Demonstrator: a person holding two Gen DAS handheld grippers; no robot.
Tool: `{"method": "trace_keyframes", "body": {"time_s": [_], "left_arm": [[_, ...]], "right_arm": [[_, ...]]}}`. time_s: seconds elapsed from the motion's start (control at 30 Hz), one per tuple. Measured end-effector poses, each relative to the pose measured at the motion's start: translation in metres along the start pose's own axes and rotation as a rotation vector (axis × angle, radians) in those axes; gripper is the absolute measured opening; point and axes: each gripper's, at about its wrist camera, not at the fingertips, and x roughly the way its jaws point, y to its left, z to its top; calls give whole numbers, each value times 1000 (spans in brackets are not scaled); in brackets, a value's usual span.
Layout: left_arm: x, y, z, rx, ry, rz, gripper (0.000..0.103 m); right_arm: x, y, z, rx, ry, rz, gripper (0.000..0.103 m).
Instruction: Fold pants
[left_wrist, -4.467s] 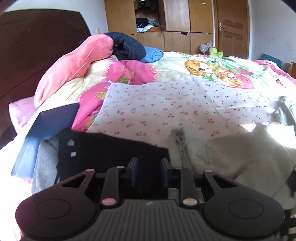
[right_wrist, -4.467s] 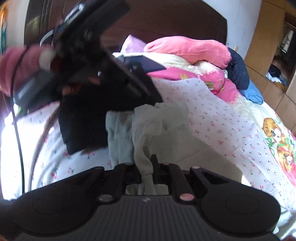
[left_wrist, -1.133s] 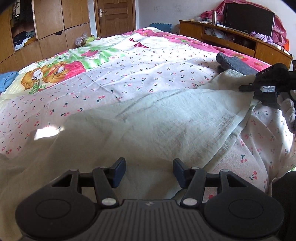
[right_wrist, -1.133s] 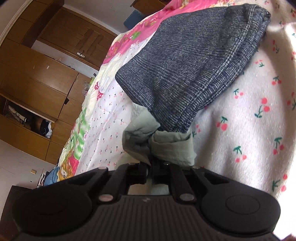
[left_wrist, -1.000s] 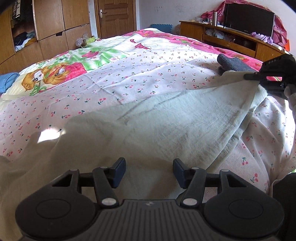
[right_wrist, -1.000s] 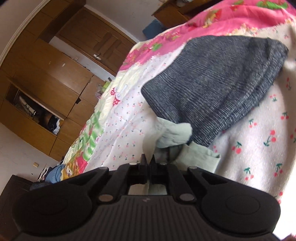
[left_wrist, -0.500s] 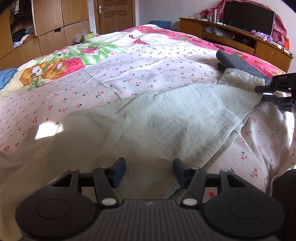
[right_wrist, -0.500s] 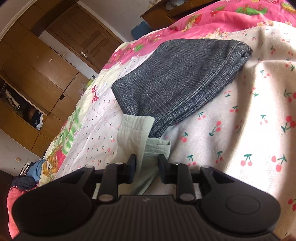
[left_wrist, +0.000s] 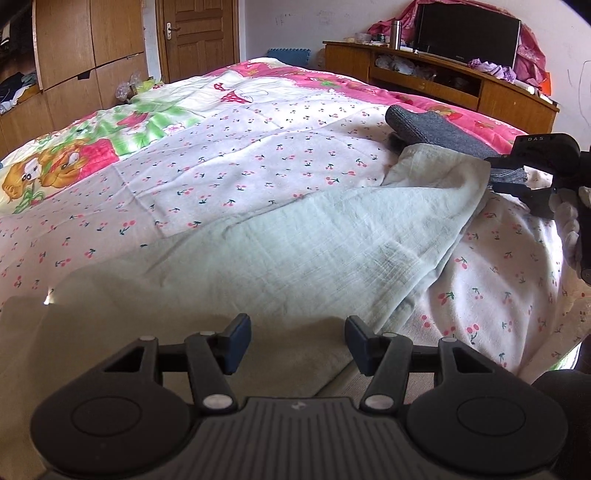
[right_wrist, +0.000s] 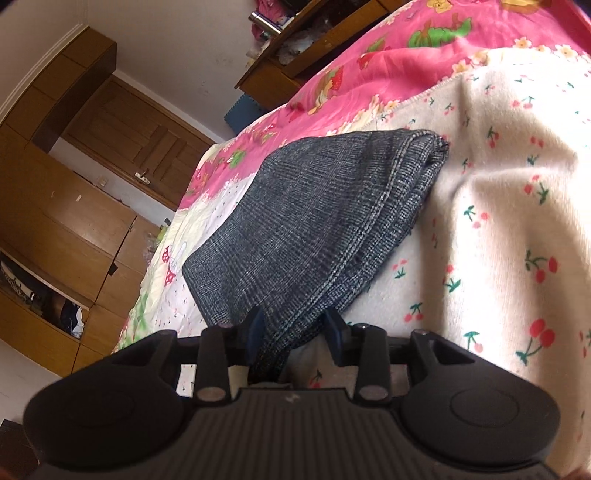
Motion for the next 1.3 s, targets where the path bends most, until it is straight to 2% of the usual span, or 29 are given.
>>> {"method": "trace_keyframes", "body": {"time_s": [0.1, 0.17, 0.3, 0.37, 0.43, 0.5, 0.53, 0.57, 0.63, 0.67, 0.77, 0.87, 0.93, 0.97, 1.0, 1.03, 1.1, 1.17, 1.23, 1.3], "left_arm": [[1, 0, -1, 3, 10, 2, 69], [1, 1, -2, -2, 16, 8, 69], [-2, 1, -2, -10, 20, 16, 69], [-3, 1, -1, 2, 18, 19, 69], [-2, 0, -1, 4, 19, 25, 69], [-2, 1, 0, -7, 21, 22, 69], [-1, 2, 0, -9, 22, 22, 69], [-1, 2, 0, -9, 23, 24, 69], [-1, 1, 0, -7, 22, 23, 69], [-1, 1, 1, -3, 22, 22, 69], [-3, 2, 3, 8, 16, 31, 69], [-5, 2, 4, -3, -1, 18, 69], [-2, 2, 3, -9, 4, 12, 69], [1, 1, 1, -14, 14, 8, 69], [4, 1, -2, -18, 23, 4, 69], [5, 0, -4, -17, 25, 2, 69], [2, -2, -9, -7, 20, 1, 69], [0, -2, -10, -1, 20, -5, 70], [-1, 0, -11, 0, 22, -7, 70], [-2, 3, -11, -9, 20, -5, 70]], "right_arm": [[-15, 2, -15, -83, 56, 13, 38], [-20, 1, -22, -95, 74, 14, 36], [-17, 9, -27, -168, 78, 19, 38], [-5, 15, -28, -221, 121, -6, 38], [2, 19, -32, -254, 155, 4, 38], [6, 27, -37, -303, 153, -9, 38], [9, 28, -37, -299, 165, 2, 33], [12, 29, -37, -275, 190, 26, 20], [15, 28, -39, -228, 218, 50, 6], [14, 27, -38, -211, 212, 52, 5], [-3, 31, -24, -135, 144, 130, 3], [-33, 51, -8, -173, 21, 230, 2], [-32, 49, -11, -191, 26, 195, 3], [-23, 41, -15, -190, 70, 124, 9], [-14, 30, -20, -163, 111, 39, 9], [-10, 19, -24, -132, 135, 8, 9], [-12, 1, -27, -43, 148, 5, 9], [-22, -5, -25, 11, 119, 37, 10], [-28, -3, -23, 7, 95, 59, 10], [-28, 2, -22, -20, 122, 72, 17]]}}
